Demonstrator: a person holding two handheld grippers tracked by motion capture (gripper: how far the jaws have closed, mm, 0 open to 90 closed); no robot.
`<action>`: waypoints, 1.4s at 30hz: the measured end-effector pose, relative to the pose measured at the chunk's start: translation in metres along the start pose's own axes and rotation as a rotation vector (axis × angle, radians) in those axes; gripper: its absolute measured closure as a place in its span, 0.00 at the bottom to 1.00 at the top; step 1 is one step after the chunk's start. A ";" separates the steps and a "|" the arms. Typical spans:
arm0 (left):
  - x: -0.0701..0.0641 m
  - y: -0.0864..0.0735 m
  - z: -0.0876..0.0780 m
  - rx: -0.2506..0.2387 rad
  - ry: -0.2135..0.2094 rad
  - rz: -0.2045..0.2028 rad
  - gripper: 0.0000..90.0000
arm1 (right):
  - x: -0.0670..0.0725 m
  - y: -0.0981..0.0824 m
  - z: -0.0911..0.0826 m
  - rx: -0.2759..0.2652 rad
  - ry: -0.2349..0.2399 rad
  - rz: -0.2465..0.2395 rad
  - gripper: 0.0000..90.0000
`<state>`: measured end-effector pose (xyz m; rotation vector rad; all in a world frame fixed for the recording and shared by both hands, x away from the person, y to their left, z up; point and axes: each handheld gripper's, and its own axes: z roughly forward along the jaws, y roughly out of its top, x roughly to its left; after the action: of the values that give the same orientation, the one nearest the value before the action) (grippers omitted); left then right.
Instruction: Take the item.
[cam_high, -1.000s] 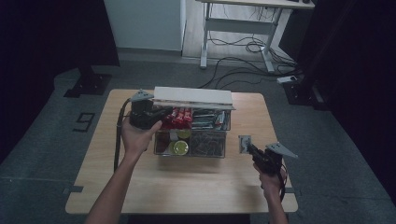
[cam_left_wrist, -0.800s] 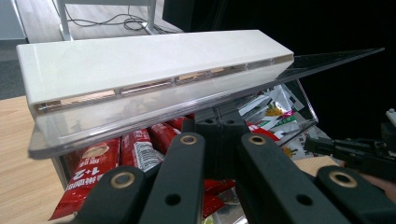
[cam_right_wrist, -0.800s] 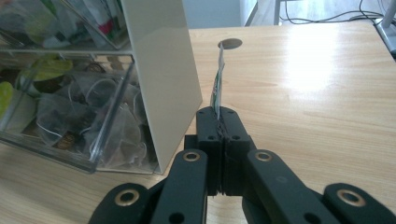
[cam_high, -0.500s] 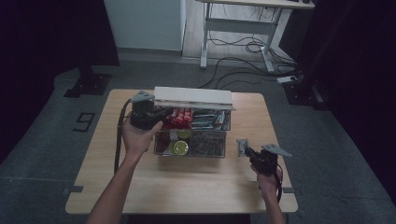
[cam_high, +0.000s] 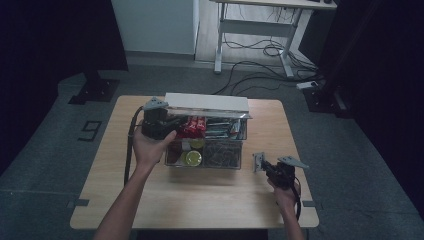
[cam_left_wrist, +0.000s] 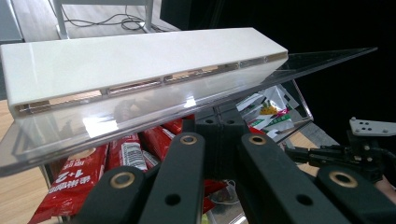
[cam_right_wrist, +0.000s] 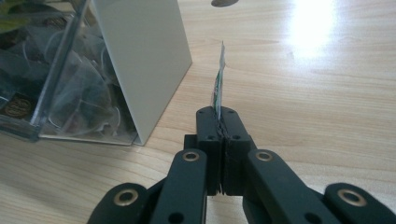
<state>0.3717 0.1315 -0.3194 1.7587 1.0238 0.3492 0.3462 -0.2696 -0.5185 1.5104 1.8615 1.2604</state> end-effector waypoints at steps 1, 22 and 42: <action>0.000 0.000 0.000 -0.001 0.000 0.000 1.00 | -0.002 -0.001 0.001 0.006 -0.006 0.002 0.97; 0.000 -0.001 0.003 0.005 -0.004 0.002 1.00 | -0.021 -0.014 0.016 0.144 -0.176 -0.003 0.81; 0.000 -0.002 0.002 0.002 -0.004 0.001 1.00 | -0.016 -0.005 0.003 0.065 -0.138 0.016 0.61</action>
<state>0.3721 0.1302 -0.3220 1.7607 1.0207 0.3454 0.3509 -0.2834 -0.5278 1.6059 1.8204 1.0830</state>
